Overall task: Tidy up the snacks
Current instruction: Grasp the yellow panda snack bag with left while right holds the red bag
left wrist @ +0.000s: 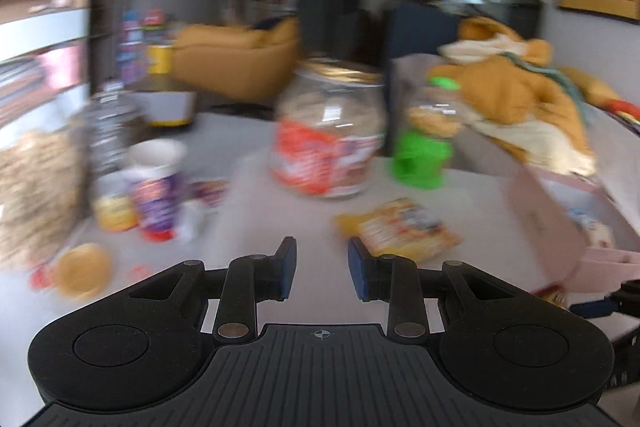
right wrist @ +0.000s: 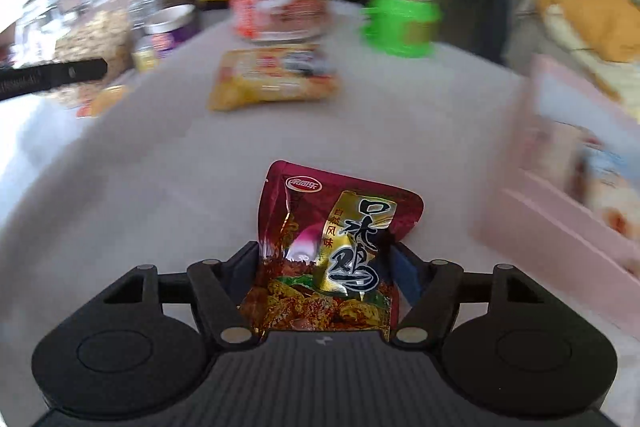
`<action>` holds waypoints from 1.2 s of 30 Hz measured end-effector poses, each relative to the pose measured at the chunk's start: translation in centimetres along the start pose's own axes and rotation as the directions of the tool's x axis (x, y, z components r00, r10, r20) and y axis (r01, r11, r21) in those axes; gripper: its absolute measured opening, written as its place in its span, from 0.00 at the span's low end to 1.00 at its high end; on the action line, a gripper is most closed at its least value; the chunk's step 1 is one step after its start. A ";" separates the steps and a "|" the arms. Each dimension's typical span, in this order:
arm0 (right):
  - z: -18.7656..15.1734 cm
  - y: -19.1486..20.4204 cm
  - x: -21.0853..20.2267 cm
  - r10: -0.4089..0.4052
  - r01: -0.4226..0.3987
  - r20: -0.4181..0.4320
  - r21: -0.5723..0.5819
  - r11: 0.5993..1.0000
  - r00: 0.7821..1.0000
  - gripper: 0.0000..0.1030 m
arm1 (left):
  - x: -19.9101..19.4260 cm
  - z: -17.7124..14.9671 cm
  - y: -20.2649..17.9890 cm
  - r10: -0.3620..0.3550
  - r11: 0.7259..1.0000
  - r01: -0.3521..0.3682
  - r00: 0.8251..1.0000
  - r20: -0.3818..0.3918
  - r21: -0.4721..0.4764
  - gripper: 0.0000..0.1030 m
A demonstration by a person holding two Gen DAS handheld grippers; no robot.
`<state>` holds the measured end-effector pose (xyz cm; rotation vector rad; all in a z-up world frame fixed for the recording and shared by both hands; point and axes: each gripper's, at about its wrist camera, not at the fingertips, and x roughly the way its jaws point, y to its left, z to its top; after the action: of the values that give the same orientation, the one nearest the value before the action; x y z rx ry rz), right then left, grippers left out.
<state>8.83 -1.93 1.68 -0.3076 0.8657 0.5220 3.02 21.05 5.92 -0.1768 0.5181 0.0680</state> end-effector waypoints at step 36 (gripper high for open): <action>-7.7 -5.1 -2.9 -0.030 0.013 0.131 0.125 0.992 0.991 1.00 | 7.4 -2.6 -13.4 0.093 0.864 0.047 0.964 -0.251 0.501 0.76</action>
<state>5.18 -10.54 -0.55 -0.1667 0.7610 0.4612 9.61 7.55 2.08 0.3413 0.7920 -0.0716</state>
